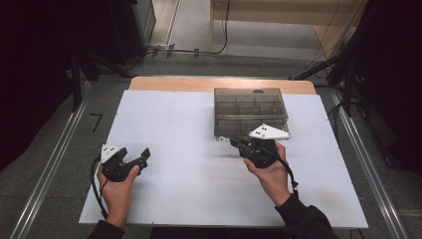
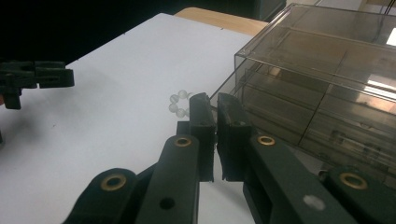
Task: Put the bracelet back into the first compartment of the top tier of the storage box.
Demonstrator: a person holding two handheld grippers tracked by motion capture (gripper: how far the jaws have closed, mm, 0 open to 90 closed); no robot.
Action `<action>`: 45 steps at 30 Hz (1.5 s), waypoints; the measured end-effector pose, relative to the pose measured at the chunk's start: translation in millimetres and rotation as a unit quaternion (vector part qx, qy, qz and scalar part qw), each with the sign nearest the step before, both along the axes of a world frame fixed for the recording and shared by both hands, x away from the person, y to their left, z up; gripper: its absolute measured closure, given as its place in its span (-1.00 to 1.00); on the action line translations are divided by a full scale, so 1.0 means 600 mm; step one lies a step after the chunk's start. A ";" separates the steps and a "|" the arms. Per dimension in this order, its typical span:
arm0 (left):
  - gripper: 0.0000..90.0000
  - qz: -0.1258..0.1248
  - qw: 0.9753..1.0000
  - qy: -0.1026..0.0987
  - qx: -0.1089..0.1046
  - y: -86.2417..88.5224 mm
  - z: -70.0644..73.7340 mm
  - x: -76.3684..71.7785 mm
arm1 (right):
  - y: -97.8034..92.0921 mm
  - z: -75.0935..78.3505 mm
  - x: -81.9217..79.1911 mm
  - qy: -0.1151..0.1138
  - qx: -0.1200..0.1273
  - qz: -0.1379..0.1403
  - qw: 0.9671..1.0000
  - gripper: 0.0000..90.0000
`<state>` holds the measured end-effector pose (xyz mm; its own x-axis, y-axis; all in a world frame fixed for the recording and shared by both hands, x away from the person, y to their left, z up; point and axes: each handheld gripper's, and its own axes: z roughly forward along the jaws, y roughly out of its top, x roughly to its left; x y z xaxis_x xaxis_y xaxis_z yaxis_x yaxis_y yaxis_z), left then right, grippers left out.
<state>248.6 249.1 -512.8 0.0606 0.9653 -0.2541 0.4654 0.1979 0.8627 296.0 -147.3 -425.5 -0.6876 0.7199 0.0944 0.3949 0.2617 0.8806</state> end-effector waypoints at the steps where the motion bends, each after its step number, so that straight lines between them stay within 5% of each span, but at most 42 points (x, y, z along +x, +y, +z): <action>1: -0.73 0.000 1.000 0.000 0.000 0.000 0.000 0.000 | 0.000 0.000 0.001 0.001 0.001 -0.001 1.000 0.86; 45: -0.73 -0.001 1.000 -0.003 -0.002 0.001 0.001 0.000 | -0.011 0.010 0.029 -0.028 0.031 -0.038 0.998 0.86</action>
<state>248.6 249.8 -512.5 0.0643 0.9641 -0.2576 0.4606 0.2003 0.8647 313.2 -153.9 -419.4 -0.6367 0.7641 0.1040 0.3615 0.1767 0.9155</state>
